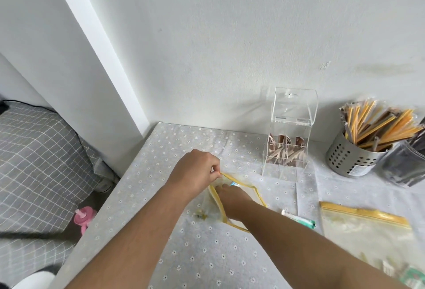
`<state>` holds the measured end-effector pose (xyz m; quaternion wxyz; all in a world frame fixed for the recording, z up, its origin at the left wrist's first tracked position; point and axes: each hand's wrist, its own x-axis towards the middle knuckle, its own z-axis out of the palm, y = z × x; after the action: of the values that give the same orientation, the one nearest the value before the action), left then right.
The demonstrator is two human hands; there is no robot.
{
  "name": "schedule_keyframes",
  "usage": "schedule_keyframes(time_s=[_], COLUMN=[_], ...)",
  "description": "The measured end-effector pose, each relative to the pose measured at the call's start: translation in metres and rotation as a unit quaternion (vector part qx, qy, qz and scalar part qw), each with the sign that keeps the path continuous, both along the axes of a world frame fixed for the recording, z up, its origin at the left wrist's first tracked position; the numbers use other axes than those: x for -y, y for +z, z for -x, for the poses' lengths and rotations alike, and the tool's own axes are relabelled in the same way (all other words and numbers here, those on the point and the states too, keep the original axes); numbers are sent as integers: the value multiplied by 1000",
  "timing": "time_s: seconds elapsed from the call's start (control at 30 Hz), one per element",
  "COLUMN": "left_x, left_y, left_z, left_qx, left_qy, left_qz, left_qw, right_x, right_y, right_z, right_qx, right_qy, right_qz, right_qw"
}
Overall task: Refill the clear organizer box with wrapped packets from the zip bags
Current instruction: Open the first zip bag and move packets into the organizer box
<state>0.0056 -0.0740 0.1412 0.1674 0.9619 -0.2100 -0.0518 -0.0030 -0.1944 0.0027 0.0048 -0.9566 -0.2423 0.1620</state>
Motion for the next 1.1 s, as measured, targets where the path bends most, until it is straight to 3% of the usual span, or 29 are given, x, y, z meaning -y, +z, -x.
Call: schedule_keyframes(time_s=[0.3,0.67,1.1], left_x=[-1,2,4], left_y=[2,1,-1], left_z=[6,11,14], left_qx=[1,-4,2], left_qy=[21,52,96], left_qz=[-14,-8,6], left_qw=[1000,999,995], right_x=[6,14,25], right_y=[12,38,72], right_z=[-9,-2,15], right_qx=[32,-29,-21], right_qy=[43,-82,-171], right_qz=[-21,-89,-271], right_qw=[998,992,947])
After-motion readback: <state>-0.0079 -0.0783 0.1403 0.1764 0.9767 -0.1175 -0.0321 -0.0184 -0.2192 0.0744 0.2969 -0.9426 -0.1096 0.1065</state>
